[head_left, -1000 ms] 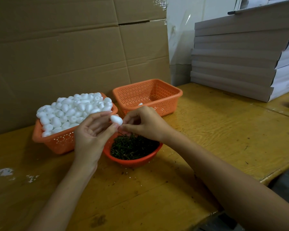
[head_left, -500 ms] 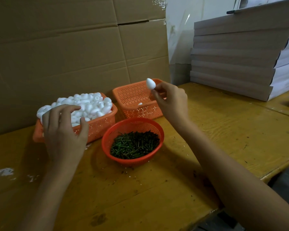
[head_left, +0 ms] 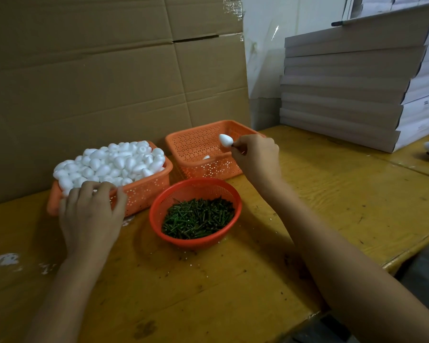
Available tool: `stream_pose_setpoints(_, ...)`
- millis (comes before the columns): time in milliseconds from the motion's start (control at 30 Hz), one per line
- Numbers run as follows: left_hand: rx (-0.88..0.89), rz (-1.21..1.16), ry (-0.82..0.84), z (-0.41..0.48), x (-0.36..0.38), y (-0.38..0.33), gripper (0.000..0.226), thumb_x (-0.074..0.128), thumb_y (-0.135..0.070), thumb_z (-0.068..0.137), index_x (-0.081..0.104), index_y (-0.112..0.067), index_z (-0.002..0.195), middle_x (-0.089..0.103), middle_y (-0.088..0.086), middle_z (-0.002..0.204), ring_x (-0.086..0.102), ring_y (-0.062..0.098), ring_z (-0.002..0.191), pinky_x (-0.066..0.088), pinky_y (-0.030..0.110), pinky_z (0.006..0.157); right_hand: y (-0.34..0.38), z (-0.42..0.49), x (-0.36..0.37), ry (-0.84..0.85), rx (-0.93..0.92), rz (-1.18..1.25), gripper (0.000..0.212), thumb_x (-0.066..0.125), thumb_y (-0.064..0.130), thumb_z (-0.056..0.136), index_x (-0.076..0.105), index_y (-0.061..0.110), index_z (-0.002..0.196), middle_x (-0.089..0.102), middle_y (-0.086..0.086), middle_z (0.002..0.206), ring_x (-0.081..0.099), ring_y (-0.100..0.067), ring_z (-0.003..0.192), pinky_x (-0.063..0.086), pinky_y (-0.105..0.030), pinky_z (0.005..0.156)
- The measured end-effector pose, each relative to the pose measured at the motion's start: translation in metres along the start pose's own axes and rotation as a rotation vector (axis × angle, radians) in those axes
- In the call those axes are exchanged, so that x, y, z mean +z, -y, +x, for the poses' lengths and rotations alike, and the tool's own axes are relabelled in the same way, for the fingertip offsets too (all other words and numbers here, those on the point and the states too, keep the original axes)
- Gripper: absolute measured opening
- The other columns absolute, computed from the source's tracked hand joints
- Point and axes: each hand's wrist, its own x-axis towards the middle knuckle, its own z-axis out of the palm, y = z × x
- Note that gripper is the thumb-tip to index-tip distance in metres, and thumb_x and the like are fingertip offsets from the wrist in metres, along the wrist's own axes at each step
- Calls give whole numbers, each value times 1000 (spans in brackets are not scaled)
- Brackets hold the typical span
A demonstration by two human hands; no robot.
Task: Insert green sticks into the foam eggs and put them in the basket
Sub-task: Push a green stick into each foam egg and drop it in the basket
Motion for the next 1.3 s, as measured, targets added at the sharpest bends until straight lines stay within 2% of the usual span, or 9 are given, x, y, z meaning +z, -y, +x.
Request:
stream_pose_setpoints(300,-34,33,77,0,-5,-4,35,55,-33,107,73,-5,98,75,22,94,58,47,107,41,57,90,-2,2,2,110,18,-125,18,62,17,99,79,12,100,74,-1,84,65,-17,71,58,-35,64)
stream_pose_setpoints(400,-55,59,85,0,-5,-5,39,55,-36,106,73,-2,101,72,26,106,56,49,111,42,59,93,-3,1,3,87,18,-120,17,64,18,99,80,14,102,75,0,85,64,-13,69,43,-21,53)
stream_pose_setpoints(500,-73,98,76,-2,-6,-5,45,60,-37,104,72,6,97,62,33,109,52,51,110,42,62,89,-5,1,2,44,26,-53,14,72,18,95,83,18,104,79,3,90,66,-10,74,31,-13,55)
stream_pose_setpoints(633,-101,121,70,-1,-10,-4,50,58,-42,104,74,5,97,58,34,105,50,51,106,42,61,86,-6,3,1,-1,62,53,13,78,19,91,84,21,102,81,5,92,65,-7,78,47,-23,69)
stream_pose_setpoints(700,-102,128,79,-1,-9,-4,50,57,-44,105,75,3,101,60,33,108,50,51,108,42,61,88,-7,3,2,-13,60,49,13,77,19,92,84,21,102,80,5,92,66,-7,78,47,-23,68)
stream_pose_setpoints(867,-108,112,108,2,-7,-2,57,48,-50,106,78,-3,105,69,28,113,51,53,116,40,61,95,-9,3,3,-31,10,-22,14,69,18,96,83,16,97,78,-2,85,68,-21,77,55,-38,71)
stream_pose_setpoints(1067,-115,78,86,2,-6,-1,57,49,-52,106,79,-3,102,74,24,112,52,56,116,39,61,99,-8,3,2,-35,35,36,16,69,16,96,83,19,104,80,0,90,72,-19,82,58,-42,79)
stream_pose_setpoints(1200,-106,106,102,2,-7,-1,62,46,-53,106,79,-1,100,74,25,106,56,54,106,41,59,95,-10,5,-2,-27,104,136,10,78,19,90,84,23,96,78,6,81,72,-10,77,59,-38,80)
stream_pose_setpoints(1300,-97,124,125,2,-8,-1,62,47,-51,106,78,2,100,72,28,106,57,54,103,42,59,95,-11,5,-2,-52,111,145,8,79,22,88,84,23,94,79,6,87,71,-9,81,59,-39,81)
